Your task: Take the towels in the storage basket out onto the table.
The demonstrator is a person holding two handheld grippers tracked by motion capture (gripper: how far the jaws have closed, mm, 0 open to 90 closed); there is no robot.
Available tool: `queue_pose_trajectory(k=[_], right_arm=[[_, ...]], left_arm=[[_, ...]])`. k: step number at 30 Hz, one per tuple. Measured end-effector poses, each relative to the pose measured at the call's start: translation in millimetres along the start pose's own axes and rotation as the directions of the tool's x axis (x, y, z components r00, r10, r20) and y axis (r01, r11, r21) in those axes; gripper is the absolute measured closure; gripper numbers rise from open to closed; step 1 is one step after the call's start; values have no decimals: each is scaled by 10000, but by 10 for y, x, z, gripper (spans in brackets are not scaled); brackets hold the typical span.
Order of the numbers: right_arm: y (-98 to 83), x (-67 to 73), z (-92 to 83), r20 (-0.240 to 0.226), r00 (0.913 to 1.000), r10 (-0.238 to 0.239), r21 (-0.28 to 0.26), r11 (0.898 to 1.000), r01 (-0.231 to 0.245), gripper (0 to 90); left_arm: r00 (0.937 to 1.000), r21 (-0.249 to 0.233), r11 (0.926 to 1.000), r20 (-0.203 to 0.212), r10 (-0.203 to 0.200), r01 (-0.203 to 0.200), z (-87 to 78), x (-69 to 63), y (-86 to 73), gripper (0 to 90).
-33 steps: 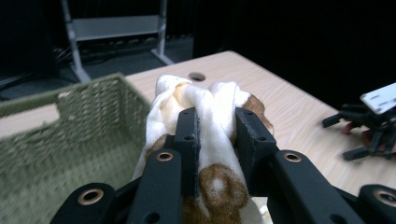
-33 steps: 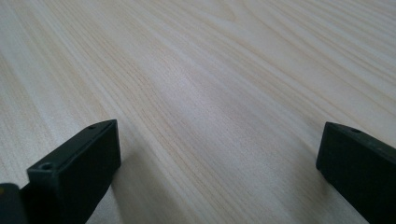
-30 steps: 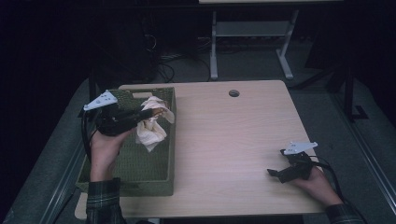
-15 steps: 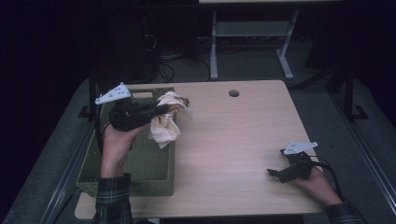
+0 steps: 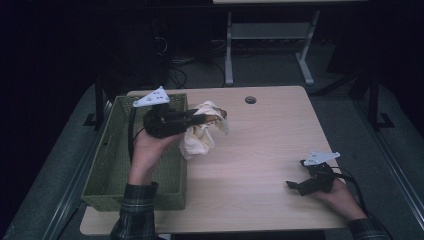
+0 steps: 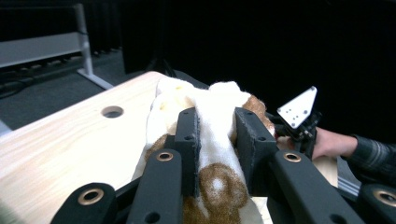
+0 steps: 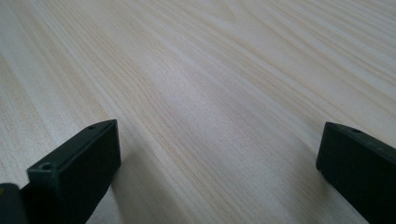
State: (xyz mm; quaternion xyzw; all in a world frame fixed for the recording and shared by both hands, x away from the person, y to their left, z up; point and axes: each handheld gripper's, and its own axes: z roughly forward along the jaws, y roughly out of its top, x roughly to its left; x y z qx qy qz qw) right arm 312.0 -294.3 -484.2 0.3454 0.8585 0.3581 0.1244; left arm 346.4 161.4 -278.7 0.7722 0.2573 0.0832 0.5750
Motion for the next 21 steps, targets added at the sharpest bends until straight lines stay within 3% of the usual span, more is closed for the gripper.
queue_pose_trajectory(k=[3,11,21], right_arm=[[0,0,0,1,10000,0,1,10000,0,0],[0,0,0,0,10000,0,1,10000,0,0],[0,0,0,-1,10000,0,0,10000,0,0]], left_arm=[[9996,240,9996,244,164,-170,176,-53,7,717],[9961,524,9979,819,329,-373,451,-168,18,717],[9911,1009,9930,1239,485,-612,779,-310,-45,717]])
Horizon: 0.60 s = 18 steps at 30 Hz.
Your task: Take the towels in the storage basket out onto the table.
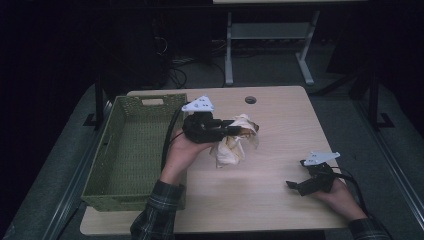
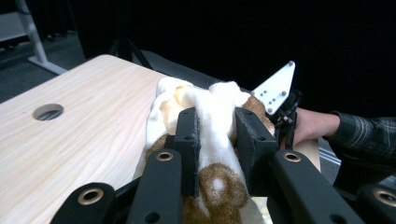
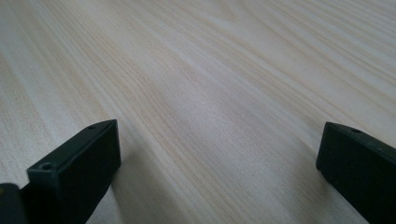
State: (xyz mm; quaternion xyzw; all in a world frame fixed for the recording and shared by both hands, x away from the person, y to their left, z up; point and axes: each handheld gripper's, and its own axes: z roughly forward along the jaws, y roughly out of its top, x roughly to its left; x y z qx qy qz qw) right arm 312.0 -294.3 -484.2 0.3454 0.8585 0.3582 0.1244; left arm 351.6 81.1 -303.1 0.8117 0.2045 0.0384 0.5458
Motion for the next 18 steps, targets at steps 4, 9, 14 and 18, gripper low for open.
queue_pose_trajectory(k=[4,9,14,18], right_arm=[[0,0,0,0,10000,-2,0,10000,2,0],[0,0,0,0,10000,-4,-2,10000,4,0],[0,0,0,2,10000,1,-4,10000,-1,0],[1,-2,1,-20,10000,-14,-7,10000,14,0]], left_arm=[[9998,272,9994,73,189,-191,154,-45,-11,716],[9993,648,9977,326,176,-197,403,-116,-64,716],[9983,1228,9914,420,397,-446,614,-153,-147,715],[9967,1651,9842,590,552,-642,781,-182,-237,714]])
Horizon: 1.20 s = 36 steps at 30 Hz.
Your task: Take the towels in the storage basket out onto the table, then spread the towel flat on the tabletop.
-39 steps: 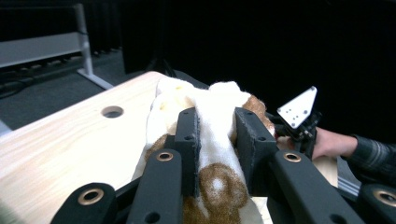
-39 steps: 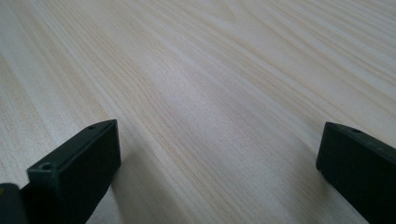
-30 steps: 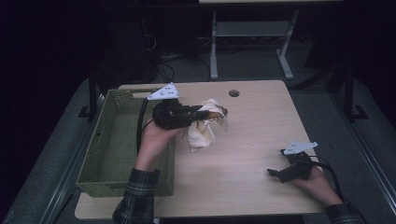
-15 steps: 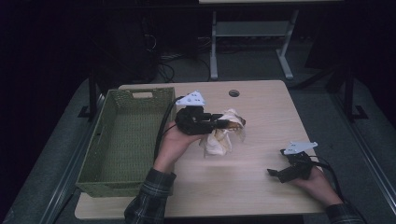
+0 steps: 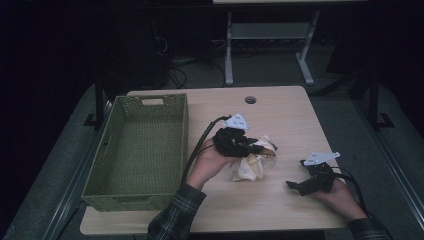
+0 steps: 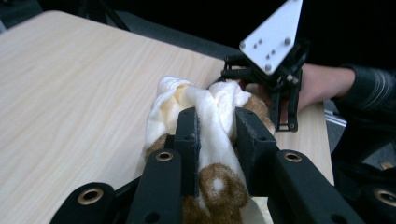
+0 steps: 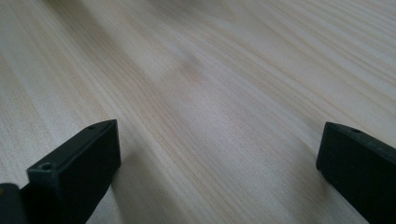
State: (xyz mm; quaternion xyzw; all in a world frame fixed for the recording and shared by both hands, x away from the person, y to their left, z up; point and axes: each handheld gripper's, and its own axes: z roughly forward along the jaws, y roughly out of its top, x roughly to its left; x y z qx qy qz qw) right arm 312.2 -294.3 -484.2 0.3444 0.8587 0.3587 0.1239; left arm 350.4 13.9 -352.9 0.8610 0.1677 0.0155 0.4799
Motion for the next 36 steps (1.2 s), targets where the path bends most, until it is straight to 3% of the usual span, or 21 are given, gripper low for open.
queue_pose_trajectory(k=[12,17,30,36], right_arm=[[0,0,0,-7,10000,-2,-2,10000,2,0],[-1,0,0,-5,10000,-16,-12,10000,16,0],[0,5,-4,3,10000,29,36,10000,-29,0],[0,6,-5,-2,10000,42,40,10000,-42,0]], left_arm=[[9993,470,9988,352,-124,107,309,81,-255,707],[9987,1015,9948,489,-166,115,441,76,-372,697],[9978,1507,9885,628,-215,118,525,67,-484,680],[9977,1512,9883,619,-281,185,497,73,-478,513]])
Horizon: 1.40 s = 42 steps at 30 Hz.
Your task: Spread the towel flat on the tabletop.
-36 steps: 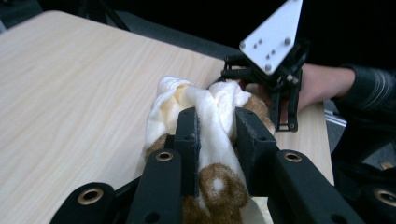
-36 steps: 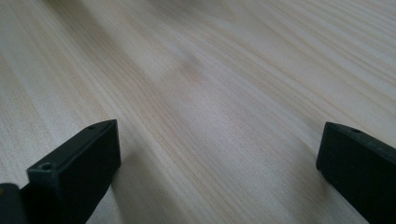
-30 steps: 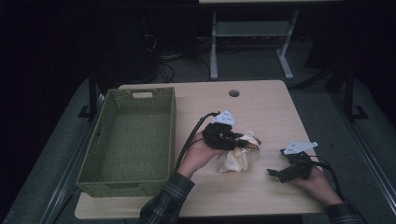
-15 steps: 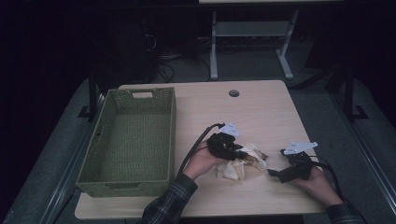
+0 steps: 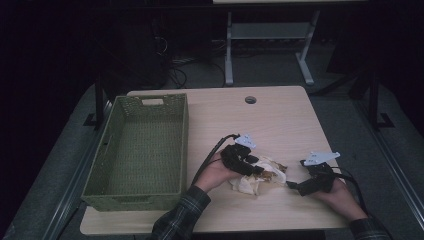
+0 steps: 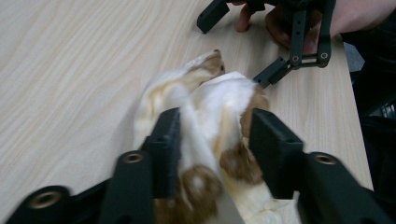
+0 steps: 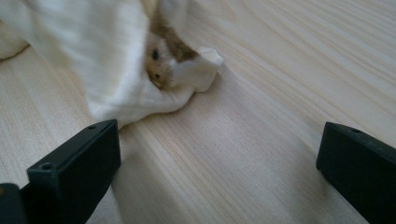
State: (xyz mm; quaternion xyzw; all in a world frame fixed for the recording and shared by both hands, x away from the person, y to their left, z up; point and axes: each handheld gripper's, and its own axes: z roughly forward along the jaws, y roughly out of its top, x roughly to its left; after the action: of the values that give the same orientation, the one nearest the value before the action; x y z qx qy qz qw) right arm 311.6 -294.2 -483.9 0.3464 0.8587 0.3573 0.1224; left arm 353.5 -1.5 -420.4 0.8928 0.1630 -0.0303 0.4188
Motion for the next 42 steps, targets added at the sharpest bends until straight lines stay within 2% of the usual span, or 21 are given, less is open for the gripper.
queue_pose_trajectory(k=[7,11,16,17,18,19,20,21,26,29,30,32,33,35,36,37,40,42], right_arm=[[-2,1,-1,-17,10000,-24,-7,10000,24,0],[-7,0,-3,-59,9999,-131,-33,9999,131,0],[7,5,-18,-135,9998,-133,204,9997,136,1],[31,13,-51,-157,9997,-173,384,9991,179,118],[31,13,-51,-157,9997,-173,384,9991,179,118],[36,13,-77,-331,9992,-224,276,9993,233,178],[49,19,-97,-525,9985,-129,218,9997,141,188],[76,19,-124,-780,9969,-87,76,9999,93,261],[139,-15,-150,-1316,9913,29,-189,9998,-54,350],[224,-40,-159,-1417,9899,32,-514,9986,-106,425],[224,-40,-159,-1417,9899,32,-514,9986,-106,425],[321,-52,-134,-1576,9875,-76,-748,9972,-42,495],[321,-52,-134,-1576,9875,-76,-748,9972,-42,495],[399,-56,-63,-1678,9856,-208,-792,9968,75,606],[399,-56,-63,-1678,9856,-208,-792,9968,75,606],[418,-55,-34,-1757,9840,-282,-735,9972,155,655],[457,-57,18,-1704,9845,-410,-713,9970,292,823],[481,-79,-4,-1499,9877,-445,-792,9963,329,884]], left_arm=[[9986,-498,9984,-447,-286,263,-196,11,-8,443],[9947,-790,9957,-868,-550,482,-291,-2,-28,437],[9906,-670,9967,-1255,-539,457,-298,-73,-73,437],[9900,-640,9969,-1307,-536,455,-301,-88,-79,437],[9898,-670,9967,-1321,-539,453,-304,-102,-88,437],[9893,-736,9959,-1319,-621,527,-305,-116,-99,437],[9885,-713,9959,-1367,-644,550,-308,-128,-108,437],[9878,-733,9956,-1400,-677,579,-308,-140,-121,438],[9825,-768,9941,-1642,-882,764,-307,-182,-207,438],[9814,-836,9925,-1626,-1019,892,-305,-201,-269,438],[9809,-820,9922,-1627,-1064,941,-295,-211,-287,438],[9822,-690,9935,-1590,-1000,900,-269,-221,-326,437],[9822,-690,9935,-1590,-1000,900,-269,-221,-326,437],[9823,-648,9939,-1592,-990,897,-260,-212,-329,437],[9820,-669,9937,-1605,-996,899,-261,-207,-330,437],[9820,-720,9930,-1577,-1043,939,-262,-204,-330,437],[9816,-751,9930,-1615,-1018,907,-281,-199,-330,437],[9803,-805,9924,-1666,-1057,933,-288,-193,-332,437]])
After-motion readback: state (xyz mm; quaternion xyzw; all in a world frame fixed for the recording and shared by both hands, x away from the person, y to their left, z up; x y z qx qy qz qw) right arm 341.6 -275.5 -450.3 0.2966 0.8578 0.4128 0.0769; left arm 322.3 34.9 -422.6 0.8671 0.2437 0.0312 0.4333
